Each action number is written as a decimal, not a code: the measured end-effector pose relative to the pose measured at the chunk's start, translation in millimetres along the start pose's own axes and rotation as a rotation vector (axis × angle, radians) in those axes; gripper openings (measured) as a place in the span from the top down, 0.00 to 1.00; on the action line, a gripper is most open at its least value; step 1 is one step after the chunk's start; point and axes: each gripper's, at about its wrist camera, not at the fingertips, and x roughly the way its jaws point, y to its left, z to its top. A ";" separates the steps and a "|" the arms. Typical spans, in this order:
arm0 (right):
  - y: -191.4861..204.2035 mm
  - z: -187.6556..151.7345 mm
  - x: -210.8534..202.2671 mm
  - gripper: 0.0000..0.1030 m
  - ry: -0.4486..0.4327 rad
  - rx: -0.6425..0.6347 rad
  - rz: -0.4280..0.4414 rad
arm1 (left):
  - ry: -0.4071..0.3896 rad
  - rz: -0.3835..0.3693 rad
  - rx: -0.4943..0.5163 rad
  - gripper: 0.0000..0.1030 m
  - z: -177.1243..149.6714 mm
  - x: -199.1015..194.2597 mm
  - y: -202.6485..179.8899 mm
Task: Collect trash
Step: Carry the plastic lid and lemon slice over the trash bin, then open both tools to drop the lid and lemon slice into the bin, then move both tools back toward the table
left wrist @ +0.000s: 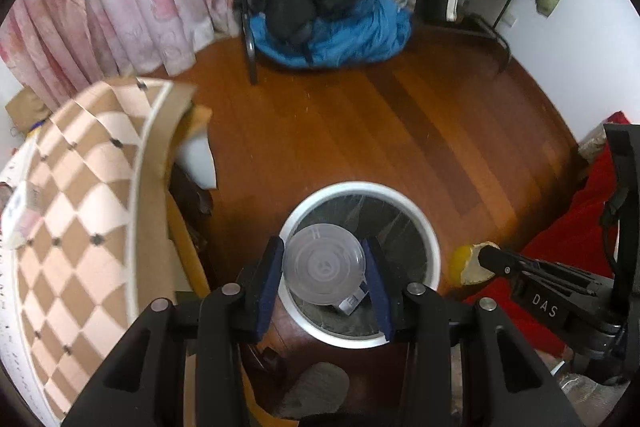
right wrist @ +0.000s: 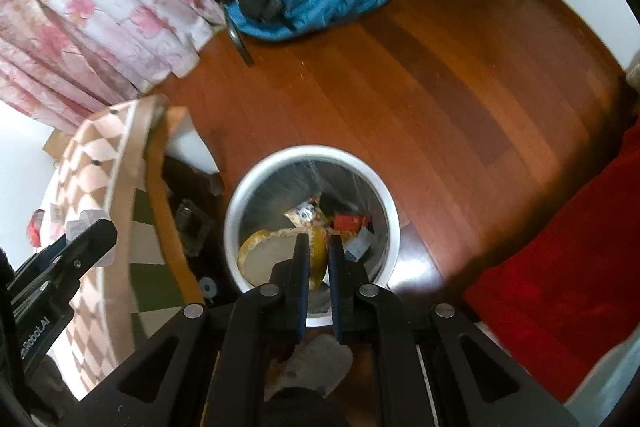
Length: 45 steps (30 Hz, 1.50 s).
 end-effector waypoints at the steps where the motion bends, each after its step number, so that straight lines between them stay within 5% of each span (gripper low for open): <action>1: -2.5 0.8 11.4 0.91 0.018 0.002 -0.003 | 0.022 -0.004 -0.008 0.64 -0.1 11.7 0.8; 14: -12.6 2.8 87.6 0.89 0.148 -0.074 -0.066 | 0.152 -0.024 -0.016 0.64 -3.5 62.3 -0.8; 19: -9.8 1.7 84.5 0.49 0.146 -0.071 -0.060 | 0.157 -0.014 -0.001 0.62 -2.3 61.9 -5.4; 21: -7.5 1.1 80.9 0.43 0.145 -0.075 -0.066 | 0.153 -0.006 0.004 0.50 -1.3 61.4 -4.7; 23: -6.0 0.6 76.3 0.31 0.144 -0.082 -0.071 | 0.141 0.002 0.004 0.28 -0.4 58.8 -3.3; 25: -4.0 -0.8 71.8 0.11 0.148 -0.090 -0.082 | 0.140 0.006 0.004 0.12 -0.6 56.4 -1.7; 27: -3.0 -3.0 67.0 0.01 0.158 -0.095 -0.102 | 0.136 0.019 0.009 0.09 -0.5 53.4 -0.5; 45: 12.2 -20.5 -14.5 0.00 0.073 -0.107 -0.176 | 0.036 0.056 0.017 0.03 -4.2 -13.0 4.5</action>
